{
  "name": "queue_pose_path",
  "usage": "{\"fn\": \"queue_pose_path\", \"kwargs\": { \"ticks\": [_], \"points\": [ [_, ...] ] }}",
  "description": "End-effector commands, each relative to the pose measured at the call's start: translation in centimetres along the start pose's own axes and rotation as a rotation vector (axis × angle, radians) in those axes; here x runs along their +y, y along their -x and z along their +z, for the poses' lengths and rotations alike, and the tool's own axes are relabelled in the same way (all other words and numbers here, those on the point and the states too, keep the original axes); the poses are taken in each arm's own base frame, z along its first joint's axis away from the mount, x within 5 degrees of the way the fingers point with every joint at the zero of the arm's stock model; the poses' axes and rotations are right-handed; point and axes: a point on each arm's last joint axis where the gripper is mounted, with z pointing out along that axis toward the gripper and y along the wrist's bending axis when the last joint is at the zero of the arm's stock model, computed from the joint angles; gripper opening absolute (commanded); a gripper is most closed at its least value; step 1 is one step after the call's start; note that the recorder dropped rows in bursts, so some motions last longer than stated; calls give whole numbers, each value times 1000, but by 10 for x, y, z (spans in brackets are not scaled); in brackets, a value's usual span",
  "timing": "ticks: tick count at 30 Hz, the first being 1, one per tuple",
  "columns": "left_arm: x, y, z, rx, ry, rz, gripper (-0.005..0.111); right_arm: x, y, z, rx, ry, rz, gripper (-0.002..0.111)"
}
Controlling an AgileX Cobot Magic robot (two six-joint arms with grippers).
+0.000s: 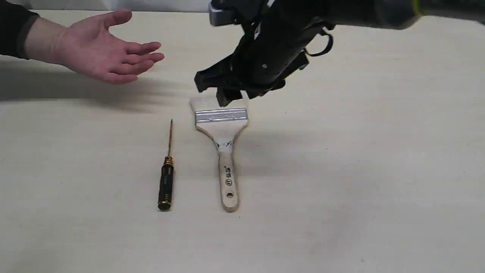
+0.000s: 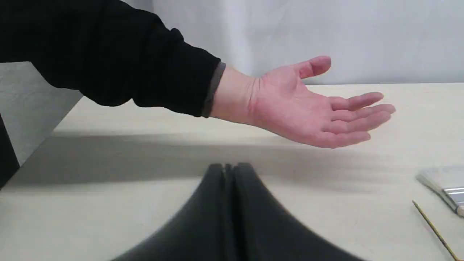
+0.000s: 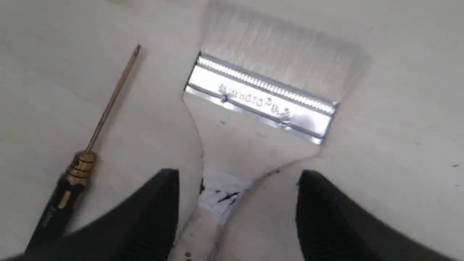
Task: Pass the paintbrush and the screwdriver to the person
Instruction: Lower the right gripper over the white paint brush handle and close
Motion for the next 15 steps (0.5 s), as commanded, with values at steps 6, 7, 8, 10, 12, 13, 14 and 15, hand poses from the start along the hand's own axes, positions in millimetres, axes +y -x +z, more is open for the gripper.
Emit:
{"fn": "queue_pose_path", "kwargs": {
  "ticks": [6,7,8,10,12,13,14,15],
  "points": [
    [-1,0,0,-8,-9,-2,0,6,-15,55,232,-62,42,52],
    [-1,0,0,-4,-9,-3,0,7,-17,59,245,-64,38,52],
    [-1,0,0,-4,-9,-3,0,9,-19,62,256,-65,33,52],
    [-1,0,0,-4,-9,-3,0,14,-23,67,270,-65,19,52],
    [-1,0,0,-4,-9,-3,0,19,-24,71,268,-63,9,52],
    [-1,0,0,-4,-9,-3,0,21,-25,73,263,-59,6,52],
    [-1,0,0,-4,-9,-3,0,21,-24,74,256,-57,6,52],
    [-1,0,0,-4,-9,-3,0,22,-25,76,256,-51,15,52]
  ]
}}
